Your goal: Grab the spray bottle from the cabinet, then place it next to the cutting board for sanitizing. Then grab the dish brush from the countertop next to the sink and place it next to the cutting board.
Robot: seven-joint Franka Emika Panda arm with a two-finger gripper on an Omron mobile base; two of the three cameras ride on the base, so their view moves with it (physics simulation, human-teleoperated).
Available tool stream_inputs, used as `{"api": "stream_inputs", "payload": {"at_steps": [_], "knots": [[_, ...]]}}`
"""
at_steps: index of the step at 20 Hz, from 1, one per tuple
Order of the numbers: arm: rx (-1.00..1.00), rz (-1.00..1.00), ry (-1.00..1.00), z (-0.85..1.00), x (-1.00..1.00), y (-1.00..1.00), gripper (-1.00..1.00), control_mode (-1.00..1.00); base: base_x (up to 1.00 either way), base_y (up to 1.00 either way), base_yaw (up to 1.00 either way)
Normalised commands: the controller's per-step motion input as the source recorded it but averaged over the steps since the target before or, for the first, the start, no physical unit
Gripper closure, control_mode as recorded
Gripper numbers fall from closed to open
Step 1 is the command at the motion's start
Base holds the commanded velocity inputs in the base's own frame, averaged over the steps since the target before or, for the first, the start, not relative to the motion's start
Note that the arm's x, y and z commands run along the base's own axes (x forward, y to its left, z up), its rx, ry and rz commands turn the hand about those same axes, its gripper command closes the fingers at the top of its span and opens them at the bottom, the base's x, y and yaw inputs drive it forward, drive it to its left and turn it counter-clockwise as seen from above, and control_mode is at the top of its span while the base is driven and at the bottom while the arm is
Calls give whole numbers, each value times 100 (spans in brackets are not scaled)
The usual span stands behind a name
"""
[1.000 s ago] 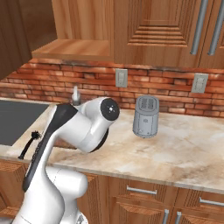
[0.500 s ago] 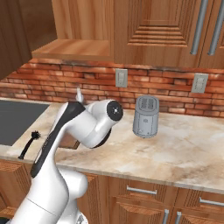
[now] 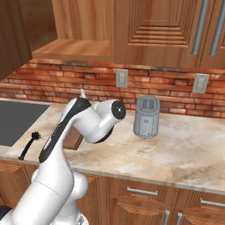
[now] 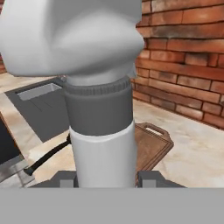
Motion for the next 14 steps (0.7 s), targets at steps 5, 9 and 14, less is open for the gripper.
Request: {"api": "stream_inputs", "payload": {"at_steps": [5,9,14], "knots": [[0,8,0,-23,27,0,100,-100,0,0,0],[0,10,0,-24,29,1,100,-100,0,0,0],[1,13,0,-28,26,0,100,-100,0,0,0]]}}
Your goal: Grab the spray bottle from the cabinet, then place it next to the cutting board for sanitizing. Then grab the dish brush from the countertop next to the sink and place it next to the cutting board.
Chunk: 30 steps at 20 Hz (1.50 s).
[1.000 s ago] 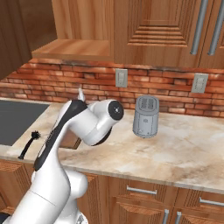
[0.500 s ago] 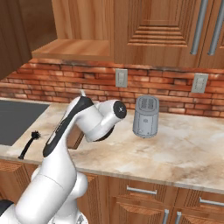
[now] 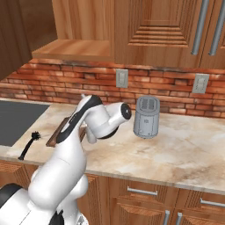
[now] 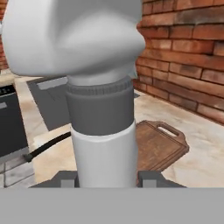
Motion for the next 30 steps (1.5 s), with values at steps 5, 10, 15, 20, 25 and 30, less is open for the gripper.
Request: {"api": "stream_inputs", "payload": {"at_steps": [5,10,15,20,25,30], "knots": [[2,12,0,-28,24,0,100,-100,0,0,0],[1,11,0,-22,20,0,100,-100,0,0,0],[0,9,0,-26,12,0,100,-100,0,0,0],[0,9,0,-26,5,0,100,-100,0,0,0],[0,8,0,-25,0,0,100,-100,0,0,0],[0,7,0,-26,0,0,100,-100,0,0,0]]}}
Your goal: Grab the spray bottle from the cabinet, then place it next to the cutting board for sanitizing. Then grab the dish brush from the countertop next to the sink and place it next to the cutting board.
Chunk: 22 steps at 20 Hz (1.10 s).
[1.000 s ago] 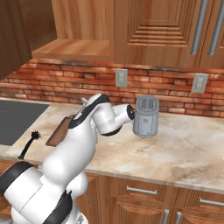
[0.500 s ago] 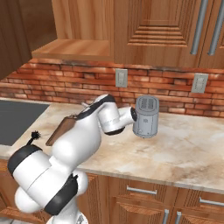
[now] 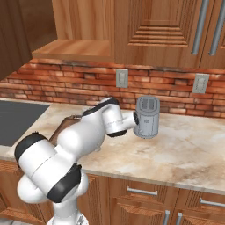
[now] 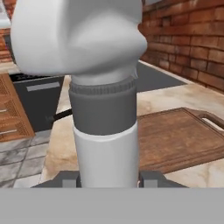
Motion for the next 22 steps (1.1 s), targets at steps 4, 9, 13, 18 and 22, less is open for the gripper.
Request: {"api": "stream_inputs", "payload": {"at_steps": [4,9,13,18,22], "knots": [[1,6,-1,-26,0,0,100,-100,0,0,0],[1,5,-3,-28,0,0,100,-100,0,0,0],[1,5,-4,-26,0,0,100,-100,0,0,0],[0,5,-4,-28,0,0,100,-100,0,0,0],[0,3,-2,-29,0,3,-100,-100,0,0,0]]}}
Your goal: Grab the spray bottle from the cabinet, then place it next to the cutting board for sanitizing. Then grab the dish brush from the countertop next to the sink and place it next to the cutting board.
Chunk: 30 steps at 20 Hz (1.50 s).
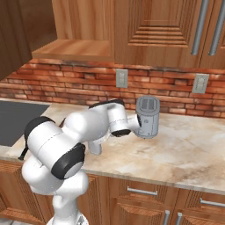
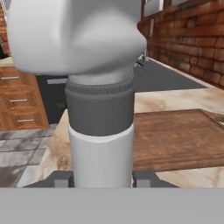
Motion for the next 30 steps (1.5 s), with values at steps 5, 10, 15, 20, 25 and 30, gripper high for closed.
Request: {"api": "stream_inputs", "payload": {"at_steps": [5,10,15,20,25,30], "knots": [[0,2,0,-19,0,2,-100,-100,0,0,0],[1,0,0,-14,0,0,-100,-100,0,0,0],[0,0,0,-7,0,0,-100,-100,0,0,0],[1,0,0,-1,0,0,-100,-100,0,0,0],[2,0,0,0,-1,-12,-100,-100,0,0,0],[2,0,0,0,-14,-21,-100,-100,0,0,0]]}}
